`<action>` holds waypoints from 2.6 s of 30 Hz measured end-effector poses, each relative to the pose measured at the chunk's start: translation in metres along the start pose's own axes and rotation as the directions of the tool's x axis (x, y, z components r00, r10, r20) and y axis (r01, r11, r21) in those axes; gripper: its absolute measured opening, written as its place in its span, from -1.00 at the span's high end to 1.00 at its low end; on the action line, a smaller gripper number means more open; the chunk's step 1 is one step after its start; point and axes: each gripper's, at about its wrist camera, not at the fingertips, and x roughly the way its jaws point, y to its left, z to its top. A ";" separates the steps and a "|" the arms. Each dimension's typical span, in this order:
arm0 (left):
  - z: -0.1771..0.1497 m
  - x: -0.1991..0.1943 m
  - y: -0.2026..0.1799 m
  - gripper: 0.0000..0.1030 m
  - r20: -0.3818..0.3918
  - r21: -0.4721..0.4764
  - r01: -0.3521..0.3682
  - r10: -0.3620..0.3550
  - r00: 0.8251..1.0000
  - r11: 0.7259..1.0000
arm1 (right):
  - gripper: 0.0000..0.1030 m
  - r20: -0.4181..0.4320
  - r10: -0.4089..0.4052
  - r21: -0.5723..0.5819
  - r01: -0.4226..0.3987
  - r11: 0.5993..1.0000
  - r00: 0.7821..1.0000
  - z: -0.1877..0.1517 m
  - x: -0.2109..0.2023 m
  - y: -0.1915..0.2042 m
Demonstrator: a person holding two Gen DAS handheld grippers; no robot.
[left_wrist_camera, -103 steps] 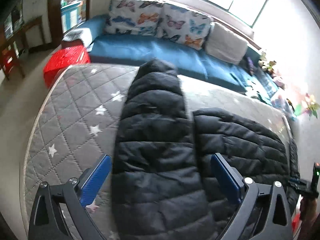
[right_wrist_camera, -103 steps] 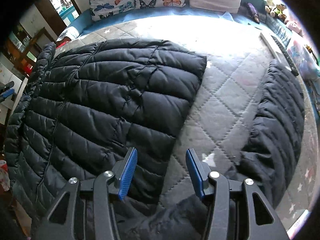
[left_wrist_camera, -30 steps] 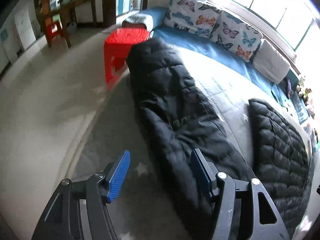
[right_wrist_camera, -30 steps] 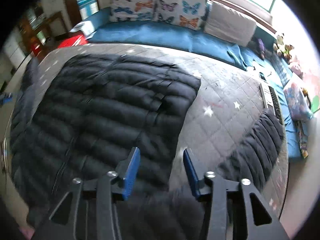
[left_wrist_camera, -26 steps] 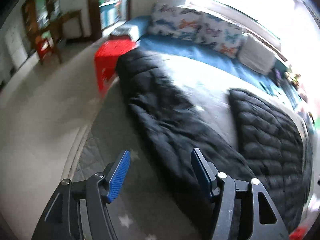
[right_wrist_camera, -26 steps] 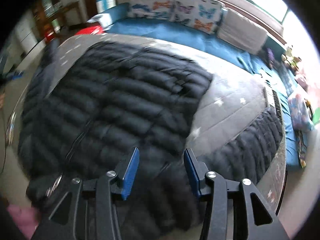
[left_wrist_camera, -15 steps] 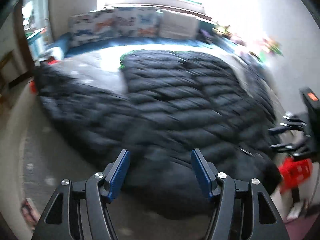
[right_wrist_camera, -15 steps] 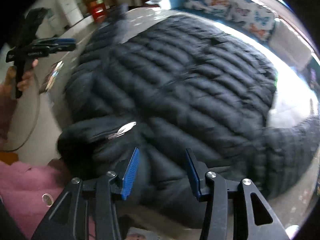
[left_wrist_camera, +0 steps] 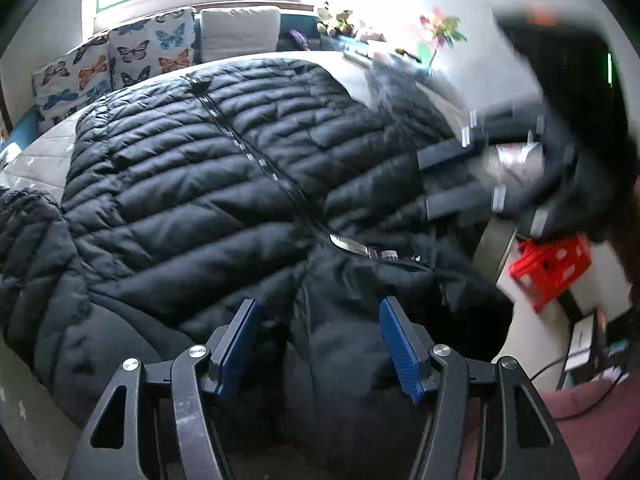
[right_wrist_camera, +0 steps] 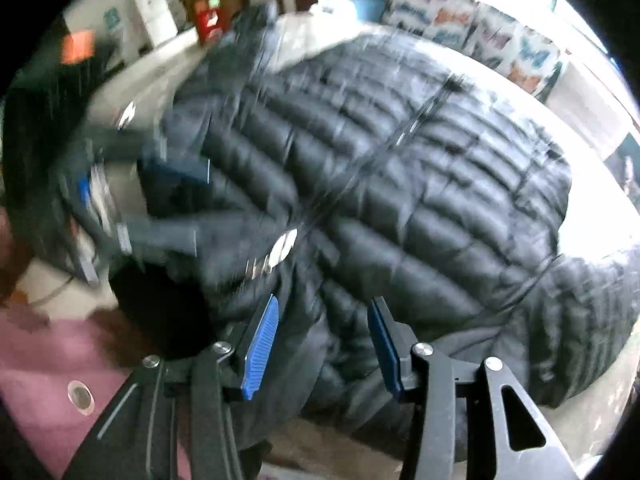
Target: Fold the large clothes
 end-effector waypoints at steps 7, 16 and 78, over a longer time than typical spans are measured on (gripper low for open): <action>-0.014 0.000 0.010 -0.27 -0.022 -0.042 0.017 -0.018 1.000 0.999 | 0.01 -0.072 0.070 0.002 -0.070 0.998 0.995 -0.001 0.055 0.013; 0.012 -0.070 0.145 -0.27 0.120 -0.348 -0.054 0.102 0.988 0.936 | 0.00 -0.089 0.050 0.051 -0.045 0.998 0.995 -0.005 0.067 0.003; -0.027 -0.078 0.526 0.05 0.101 -0.880 -0.040 0.268 0.958 0.473 | -0.53 -0.077 0.071 0.056 -0.066 0.996 0.995 0.018 0.063 0.023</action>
